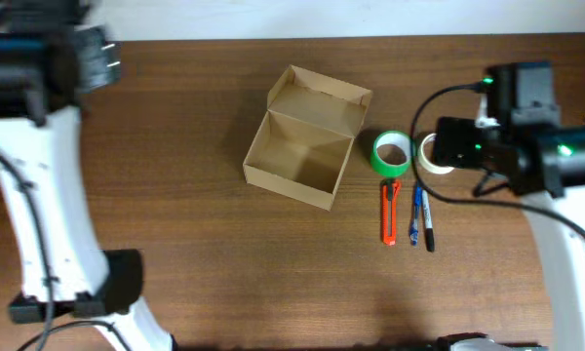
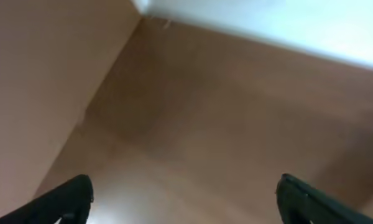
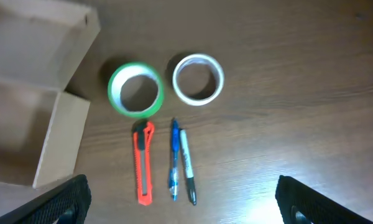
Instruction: Pack container
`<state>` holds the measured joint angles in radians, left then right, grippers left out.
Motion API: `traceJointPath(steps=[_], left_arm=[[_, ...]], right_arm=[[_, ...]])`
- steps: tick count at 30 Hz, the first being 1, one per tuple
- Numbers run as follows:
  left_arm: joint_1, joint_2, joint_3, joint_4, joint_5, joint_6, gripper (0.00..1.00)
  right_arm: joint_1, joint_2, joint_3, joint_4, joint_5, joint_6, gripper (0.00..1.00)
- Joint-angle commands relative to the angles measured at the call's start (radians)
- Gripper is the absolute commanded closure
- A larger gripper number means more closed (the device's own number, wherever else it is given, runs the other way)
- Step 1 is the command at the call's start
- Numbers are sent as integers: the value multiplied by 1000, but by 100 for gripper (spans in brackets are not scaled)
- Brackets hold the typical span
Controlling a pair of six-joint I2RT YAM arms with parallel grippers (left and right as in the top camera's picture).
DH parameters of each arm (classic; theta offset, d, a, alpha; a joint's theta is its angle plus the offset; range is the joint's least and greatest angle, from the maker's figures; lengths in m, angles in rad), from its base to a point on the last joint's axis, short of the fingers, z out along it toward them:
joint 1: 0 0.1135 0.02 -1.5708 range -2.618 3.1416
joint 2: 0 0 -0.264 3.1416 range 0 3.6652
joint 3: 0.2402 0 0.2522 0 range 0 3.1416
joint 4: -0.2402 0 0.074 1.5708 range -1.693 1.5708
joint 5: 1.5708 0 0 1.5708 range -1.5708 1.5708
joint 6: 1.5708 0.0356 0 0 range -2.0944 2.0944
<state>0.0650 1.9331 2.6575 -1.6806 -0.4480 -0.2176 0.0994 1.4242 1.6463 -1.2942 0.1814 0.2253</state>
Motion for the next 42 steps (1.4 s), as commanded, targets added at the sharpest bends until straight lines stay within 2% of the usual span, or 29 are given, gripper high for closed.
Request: traceJointPath(steps=[1, 7, 15, 19, 35, 37, 40, 42], left_arm=[[135, 16, -190, -6, 207, 34, 4], [256, 73, -556, 37, 266, 33, 0], [265, 114, -787, 152, 266, 33, 0], [265, 114, -844, 205, 266, 33, 0], [265, 114, -850, 208, 266, 33, 0], [265, 114, -850, 208, 266, 33, 0], [265, 114, -850, 208, 266, 33, 0], [265, 114, -850, 208, 266, 33, 0]], right_arm=[[11, 101, 11, 0, -40, 3, 4], [3, 342, 31, 50, -74, 95, 6], [-69, 511, 37, 137, -235, 158, 22], [-91, 539, 37, 159, -238, 202, 27], [-72, 685, 36, 209, -227, 293, 30], [-72, 708, 36, 206, -225, 309, 37], [-72, 724, 35, 207, -227, 321, 67], [-72, 729, 32, 210, -223, 334, 75]])
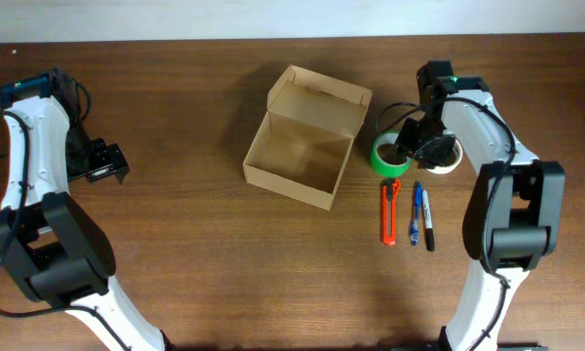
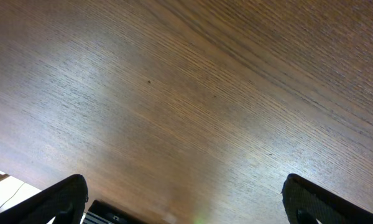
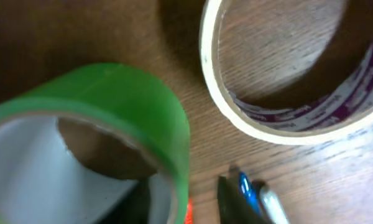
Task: Pack container
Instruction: 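Grasp the green tape roll with the right gripper and lower it into the box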
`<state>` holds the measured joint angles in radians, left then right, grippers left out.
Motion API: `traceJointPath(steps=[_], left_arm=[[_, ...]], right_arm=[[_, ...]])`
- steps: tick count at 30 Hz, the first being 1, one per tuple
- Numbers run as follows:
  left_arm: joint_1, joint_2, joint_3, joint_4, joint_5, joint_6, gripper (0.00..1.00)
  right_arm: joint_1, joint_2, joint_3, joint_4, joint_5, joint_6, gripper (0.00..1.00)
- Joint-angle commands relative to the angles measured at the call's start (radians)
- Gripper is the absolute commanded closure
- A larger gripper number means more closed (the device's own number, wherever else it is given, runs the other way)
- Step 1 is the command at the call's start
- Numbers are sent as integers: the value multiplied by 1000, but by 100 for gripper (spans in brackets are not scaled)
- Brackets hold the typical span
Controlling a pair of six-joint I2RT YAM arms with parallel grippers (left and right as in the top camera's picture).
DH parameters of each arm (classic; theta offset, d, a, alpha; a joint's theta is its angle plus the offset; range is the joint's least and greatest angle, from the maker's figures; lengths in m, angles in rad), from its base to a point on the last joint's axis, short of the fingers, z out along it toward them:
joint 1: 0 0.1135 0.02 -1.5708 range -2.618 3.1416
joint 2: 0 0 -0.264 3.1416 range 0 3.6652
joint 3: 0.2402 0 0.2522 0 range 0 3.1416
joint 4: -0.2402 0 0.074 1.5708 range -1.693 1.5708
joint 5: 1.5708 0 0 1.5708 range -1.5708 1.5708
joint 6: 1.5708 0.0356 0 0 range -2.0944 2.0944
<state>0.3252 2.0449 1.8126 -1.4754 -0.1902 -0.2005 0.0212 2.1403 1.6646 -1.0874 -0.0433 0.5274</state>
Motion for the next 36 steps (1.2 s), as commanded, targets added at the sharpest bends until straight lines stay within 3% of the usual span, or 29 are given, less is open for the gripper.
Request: traceJointPath(steps=[1, 3, 4, 9, 14, 16, 19, 21, 25, 31, 36], left_arm=[[5, 3, -5, 3, 8, 16, 0], [5, 3, -5, 3, 8, 15, 0], [5, 3, -5, 3, 8, 16, 0], [5, 3, -5, 3, 8, 16, 0], [5, 3, -5, 3, 8, 16, 0], [5, 3, -5, 3, 8, 16, 0], [5, 3, -5, 3, 8, 16, 0], [5, 3, -5, 3, 8, 16, 0], [5, 3, -5, 3, 8, 15, 0], [5, 3, -5, 3, 8, 16, 0], [5, 3, -5, 3, 8, 16, 0]], right_arm=[[6, 13, 14, 4, 2, 32, 80], [6, 13, 14, 12, 2, 32, 95], [5, 13, 14, 15, 2, 32, 96], [-26, -26, 71, -14, 18, 27, 96], [-85, -158, 259, -87, 43, -50, 96], [-97, -210, 365, -106, 28, -123, 96], [-84, -278, 554, -114, -159, -407, 96], [-41, -312, 672, -135, -232, -492, 96], [96, -330, 800, -183, -151, -499, 96], [360, -250, 780, -270, 66, -513, 96], [477, -89, 780, -278, 105, -511, 96]])
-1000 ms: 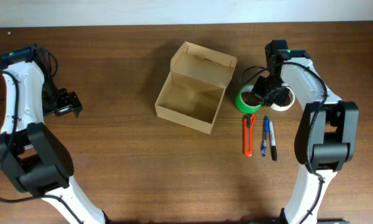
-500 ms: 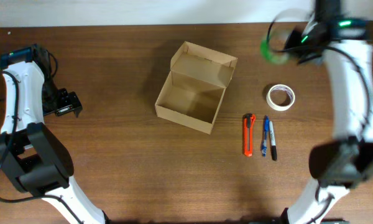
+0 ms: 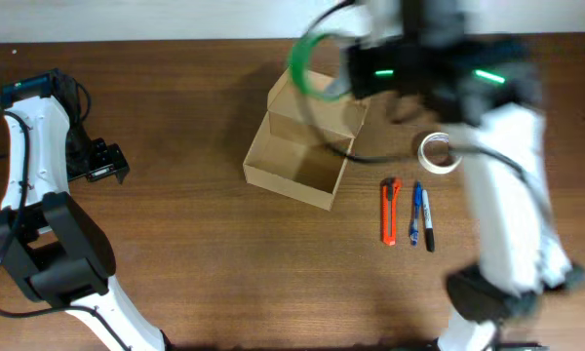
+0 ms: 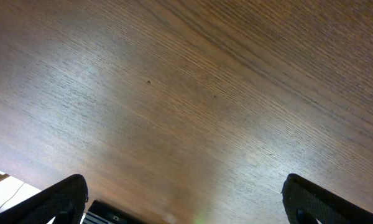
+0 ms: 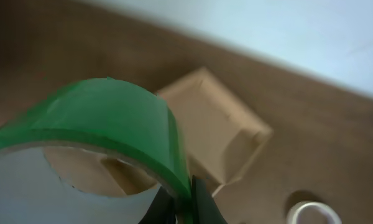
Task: Pack container
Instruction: 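Grasp the green tape roll with the right gripper and lower it into the box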
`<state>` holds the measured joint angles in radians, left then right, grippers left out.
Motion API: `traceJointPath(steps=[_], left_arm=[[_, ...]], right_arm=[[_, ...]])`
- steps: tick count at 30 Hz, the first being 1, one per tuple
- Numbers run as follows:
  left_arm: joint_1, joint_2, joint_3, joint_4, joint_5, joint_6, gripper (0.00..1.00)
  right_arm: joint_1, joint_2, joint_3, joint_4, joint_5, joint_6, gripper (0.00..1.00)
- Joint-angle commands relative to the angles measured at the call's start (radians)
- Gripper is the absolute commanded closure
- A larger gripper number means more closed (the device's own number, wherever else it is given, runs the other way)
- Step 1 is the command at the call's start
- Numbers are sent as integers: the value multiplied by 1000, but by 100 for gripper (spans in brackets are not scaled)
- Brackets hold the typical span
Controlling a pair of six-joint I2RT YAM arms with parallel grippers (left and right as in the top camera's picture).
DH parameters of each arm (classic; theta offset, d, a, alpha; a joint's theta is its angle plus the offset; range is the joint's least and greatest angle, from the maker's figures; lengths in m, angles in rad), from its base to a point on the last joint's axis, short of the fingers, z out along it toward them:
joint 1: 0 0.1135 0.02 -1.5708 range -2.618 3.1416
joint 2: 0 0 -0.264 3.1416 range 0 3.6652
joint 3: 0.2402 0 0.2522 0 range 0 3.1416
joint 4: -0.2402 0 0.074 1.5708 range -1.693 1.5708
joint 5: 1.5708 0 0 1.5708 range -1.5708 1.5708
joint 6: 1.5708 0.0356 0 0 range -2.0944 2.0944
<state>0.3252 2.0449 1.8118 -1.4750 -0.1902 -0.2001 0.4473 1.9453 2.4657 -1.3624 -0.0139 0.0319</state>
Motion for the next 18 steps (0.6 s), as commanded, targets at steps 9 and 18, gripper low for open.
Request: traceJointPath(steps=[9, 18], left_arm=[[5, 3, -4, 3, 8, 15, 0], [5, 3, -4, 3, 8, 15, 0]], right_arm=[[68, 362, -21, -14, 71, 28, 96], [69, 409, -22, -37, 34, 29, 97]])
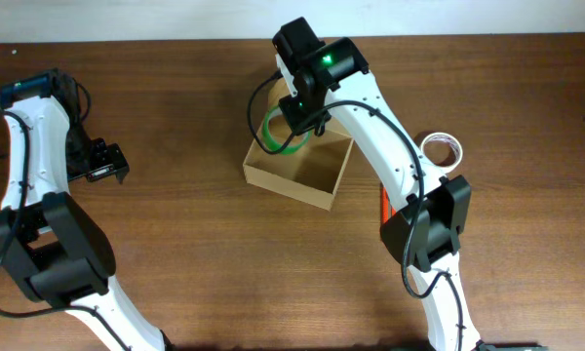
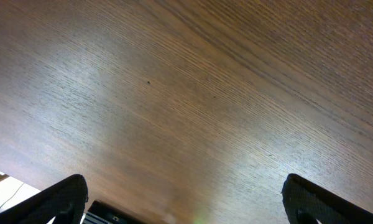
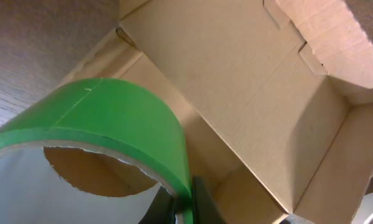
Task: Pack container
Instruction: 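Grasp the green tape roll with the right gripper and lower it into the box, then release the green tape and move the right gripper to the white tape roll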
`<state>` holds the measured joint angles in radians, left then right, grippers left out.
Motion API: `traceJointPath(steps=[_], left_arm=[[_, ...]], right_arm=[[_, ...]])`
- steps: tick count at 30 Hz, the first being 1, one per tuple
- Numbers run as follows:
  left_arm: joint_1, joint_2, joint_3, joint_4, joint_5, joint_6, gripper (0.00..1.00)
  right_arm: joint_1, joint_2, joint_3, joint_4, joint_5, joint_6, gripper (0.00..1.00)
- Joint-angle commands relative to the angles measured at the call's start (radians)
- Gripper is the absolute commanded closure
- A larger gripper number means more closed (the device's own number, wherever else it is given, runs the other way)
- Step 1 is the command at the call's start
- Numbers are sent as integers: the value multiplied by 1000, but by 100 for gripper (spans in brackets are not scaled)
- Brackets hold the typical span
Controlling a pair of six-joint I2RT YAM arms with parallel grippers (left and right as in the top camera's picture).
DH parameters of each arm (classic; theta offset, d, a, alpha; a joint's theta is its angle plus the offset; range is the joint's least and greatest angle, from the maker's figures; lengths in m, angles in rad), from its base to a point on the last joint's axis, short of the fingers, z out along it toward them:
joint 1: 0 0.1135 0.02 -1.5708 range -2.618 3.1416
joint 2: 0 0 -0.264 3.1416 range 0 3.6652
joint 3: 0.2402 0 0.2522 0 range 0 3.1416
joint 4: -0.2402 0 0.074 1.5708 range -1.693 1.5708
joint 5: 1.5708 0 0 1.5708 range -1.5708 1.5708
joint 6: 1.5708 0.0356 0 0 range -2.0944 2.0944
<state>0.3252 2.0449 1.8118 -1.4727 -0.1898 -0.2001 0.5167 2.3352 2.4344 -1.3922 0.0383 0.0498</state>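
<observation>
An open cardboard box (image 1: 307,166) sits mid-table, its lid flap standing at the far side. My right gripper (image 1: 294,119) is shut on the wall of a green tape roll (image 1: 273,134), held at the box's far left part. In the right wrist view the green tape roll (image 3: 118,115) fills the left, pinched by the right gripper (image 3: 185,202), with the box's inside (image 3: 255,87) below. Whether the roll touches the floor I cannot tell. My left gripper (image 1: 99,162) is open over bare wood; the left gripper (image 2: 186,202) holds nothing.
A white tape roll (image 1: 441,149) lies to the right of the box, its edge showing as the white tape roll. An orange cutter (image 1: 384,207) peeks out beside my right arm, which covers the space to its right. The table's far edge meets a white wall.
My right gripper, holding the green tape, was high over the box's lid; now it is low at the box's far left part. The left arm has not moved.
First my right gripper hung open above two tape rolls, a cutter and two pens beside the box. Then it was down at the green roll. Then it held that roll above the box, and now low at the box's opening. The left arm settled at the table's left.
</observation>
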Motion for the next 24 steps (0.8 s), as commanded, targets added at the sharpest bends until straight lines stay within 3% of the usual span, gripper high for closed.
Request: traceJointPath(steps=[1, 13, 24], left_arm=[[5, 3, -4, 0, 7, 15, 0], [5, 3, -4, 0, 7, 15, 0], [5, 3, -4, 0, 7, 15, 0]], right_arm=[[-1, 25, 10, -8, -19, 11, 96], [7, 63, -26, 3, -45, 19, 96], [8, 63, -217, 132, -45, 22, 96]])
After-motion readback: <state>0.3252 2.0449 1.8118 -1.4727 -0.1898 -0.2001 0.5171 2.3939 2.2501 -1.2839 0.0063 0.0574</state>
